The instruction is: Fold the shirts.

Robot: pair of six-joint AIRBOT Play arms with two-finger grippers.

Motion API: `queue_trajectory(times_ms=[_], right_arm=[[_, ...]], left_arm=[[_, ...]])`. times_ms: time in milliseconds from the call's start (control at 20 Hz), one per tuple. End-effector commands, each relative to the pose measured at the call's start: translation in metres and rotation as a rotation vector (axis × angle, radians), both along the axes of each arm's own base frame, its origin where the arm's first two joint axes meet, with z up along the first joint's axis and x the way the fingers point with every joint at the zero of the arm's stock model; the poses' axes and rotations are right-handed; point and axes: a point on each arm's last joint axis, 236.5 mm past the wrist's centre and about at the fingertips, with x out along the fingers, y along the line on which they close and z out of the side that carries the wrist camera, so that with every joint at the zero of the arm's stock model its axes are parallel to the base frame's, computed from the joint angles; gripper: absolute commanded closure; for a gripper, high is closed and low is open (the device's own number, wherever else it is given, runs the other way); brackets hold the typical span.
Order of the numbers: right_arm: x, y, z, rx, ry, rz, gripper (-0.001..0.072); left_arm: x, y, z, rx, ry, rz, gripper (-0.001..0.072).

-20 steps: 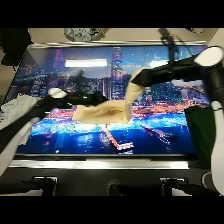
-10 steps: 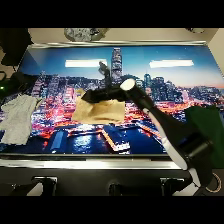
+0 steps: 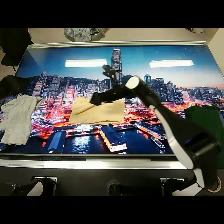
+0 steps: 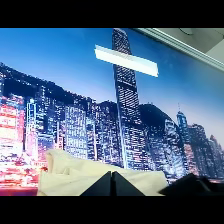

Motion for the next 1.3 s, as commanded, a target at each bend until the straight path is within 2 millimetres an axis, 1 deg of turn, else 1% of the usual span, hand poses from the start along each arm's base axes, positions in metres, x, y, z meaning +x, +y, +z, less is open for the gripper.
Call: queue_trajectory(times_ms=[0,50,100,150,200,300,400,450,500,700,750,900,950,1000,1050,1100,1150,1200,1250], right_arm=[[-0.003,-0.173,-0.032,-0.524,0.065,-0.048,0.0018],[0.002,-0.211,-0.043,-0.603,0.11,-0.117,0.0024],[0.005,-0.226,-0.057,-0.593,0.16,-0.176,0.0032],[0.009,-0.221,-0.07,-0.52,0.207,-0.208,0.0032],[0.014,-0.205,-0.083,-0.419,0.252,-0.232,0.0032],[0.022,-0.162,-0.105,-0.231,0.323,-0.227,0.0028],[0.019,-0.132,-0.121,-0.124,0.404,-0.211,0.0028],[0.017,-0.123,-0.128,-0.099,0.437,-0.209,0.0048],[0.014,-0.122,-0.134,-0.107,0.451,-0.206,0.0121],[0.014,-0.122,-0.136,-0.112,0.444,-0.197,0.0121],[0.018,-0.123,-0.137,-0.112,0.427,-0.203,0.0158],[0.023,-0.111,-0.13,-0.04,0.398,-0.179,0.045],[0.025,-0.105,-0.124,-0.005,0.379,-0.162,0.0677],[0.028,-0.1,-0.117,0.028,0.355,-0.153,0.0677],[0.031,-0.1,-0.104,0.065,0.327,-0.128,0.0677],[0.035,-0.105,-0.085,0.092,0.296,-0.101,0.0677],[0.039,-0.114,-0.063,0.099,0.257,-0.079,0.0678],[0.044,-0.127,-0.037,0.095,0.206,-0.068,0.0678],[0.049,-0.145,-0.006,0.084,0.151,-0.07,0.0678]], left_arm=[[0.001,0.01,-0.011,0.054,0.024,0.012,0.0677],[0.002,0.01,-0.015,0.05,0.034,0.012,0.0677],[0.003,0.01,-0.02,0.047,0.046,0.011,0.0677],[0.004,0.01,-0.027,0.043,0.061,0.011,0.0678],[0.004,0.01,-0.033,0.039,0.076,0.01,0.0677],[0.003,0.01,-0.042,0.034,0.096,0.009,0.0677],[0.003,0.01,-0.043,0.044,0.093,0.002,0.0677],[0.003,0.01,-0.043,0.044,0.093,0.002,0.0677],[0.003,0.01,-0.043,0.045,0.093,0.002,0.0677],[0.003,0.01,-0.043,0.045,0.092,0.002,0.0677],[0.003,0.01,-0.043,0.045,0.092,0.002,0.0677],[0.003,0.01,-0.043,0.045,0.092,0.002,0.0677],[0.003,0.01,-0.043,0.045,0.092,0.002,0.0677],[0.003,0.01,-0.043,0.044,0.093,0.002,0.0677],[0.003,0.01,-0.043,0.045,0.093,0.002,0.0677],[0.003,0.01,-0.043,0.045,0.092,0.002,0.0677],[0.003,0.01,-0.043,0.05,0.09,-0.001,0.0677],[0.003,0.01,-0.043,0.054,0.088,-0.004,0.0677],[0.003,0.01,-0.043,0.054,0.088,-0.003,0.0677]])
